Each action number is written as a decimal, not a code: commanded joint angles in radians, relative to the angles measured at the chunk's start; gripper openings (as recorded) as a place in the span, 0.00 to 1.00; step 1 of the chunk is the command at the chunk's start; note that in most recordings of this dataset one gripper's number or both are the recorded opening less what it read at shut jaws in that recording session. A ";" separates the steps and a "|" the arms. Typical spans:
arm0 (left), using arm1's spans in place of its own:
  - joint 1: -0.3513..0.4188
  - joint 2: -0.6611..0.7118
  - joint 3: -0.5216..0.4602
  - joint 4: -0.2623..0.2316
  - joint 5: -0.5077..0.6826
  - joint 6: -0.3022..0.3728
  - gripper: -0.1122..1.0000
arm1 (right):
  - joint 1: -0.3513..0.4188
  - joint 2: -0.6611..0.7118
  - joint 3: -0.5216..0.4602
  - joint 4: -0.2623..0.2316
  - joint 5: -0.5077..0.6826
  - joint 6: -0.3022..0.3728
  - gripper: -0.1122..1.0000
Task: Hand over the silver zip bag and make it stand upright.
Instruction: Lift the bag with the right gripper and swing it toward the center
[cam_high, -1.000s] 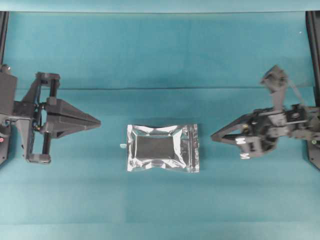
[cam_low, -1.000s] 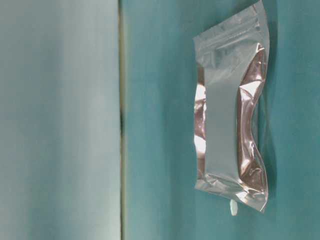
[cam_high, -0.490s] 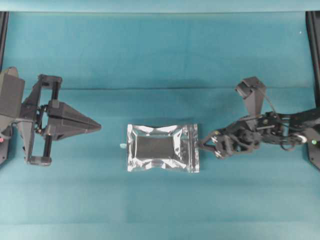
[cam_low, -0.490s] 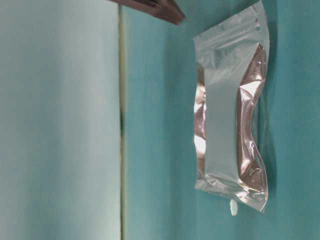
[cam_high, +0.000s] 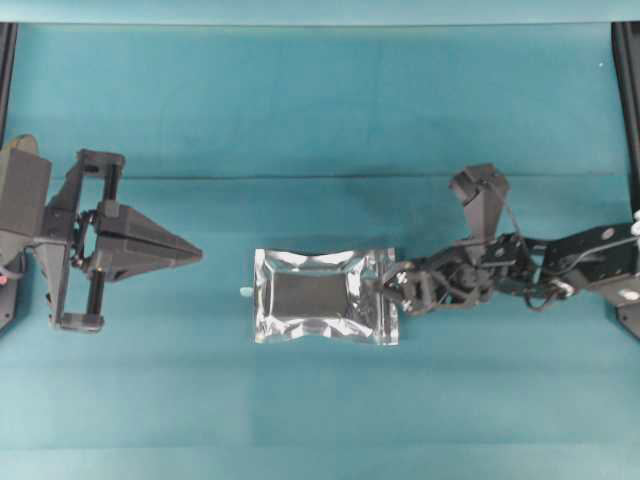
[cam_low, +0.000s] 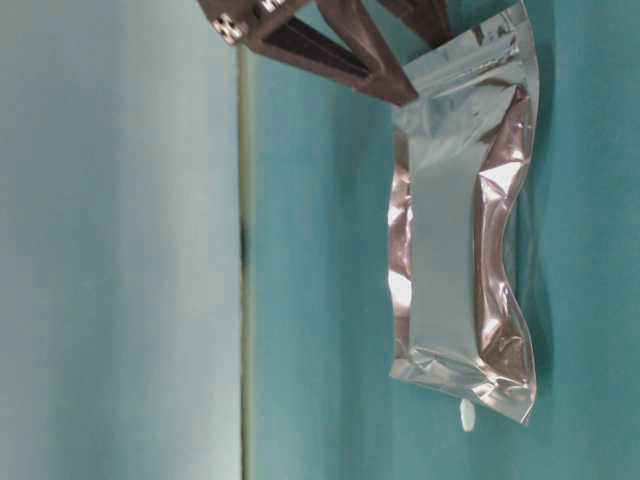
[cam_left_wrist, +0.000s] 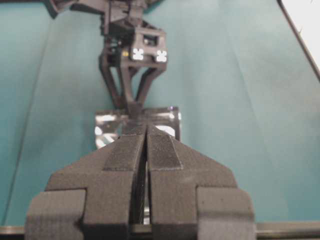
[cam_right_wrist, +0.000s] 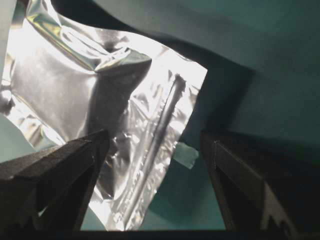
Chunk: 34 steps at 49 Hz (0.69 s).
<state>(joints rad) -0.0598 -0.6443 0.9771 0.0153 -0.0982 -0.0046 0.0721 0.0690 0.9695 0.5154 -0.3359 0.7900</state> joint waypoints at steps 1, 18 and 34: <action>0.000 -0.002 -0.021 0.003 -0.005 0.000 0.04 | 0.005 0.011 -0.026 0.002 -0.006 0.009 0.98; 0.000 0.008 -0.020 0.003 -0.005 0.000 0.04 | 0.018 0.064 -0.077 0.002 -0.008 0.011 0.97; 0.000 0.009 -0.018 0.003 -0.005 -0.002 0.04 | 0.018 0.063 -0.067 0.002 -0.003 0.009 0.87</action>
<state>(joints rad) -0.0598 -0.6320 0.9771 0.0169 -0.0982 -0.0061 0.0813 0.1289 0.9081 0.5185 -0.3375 0.7915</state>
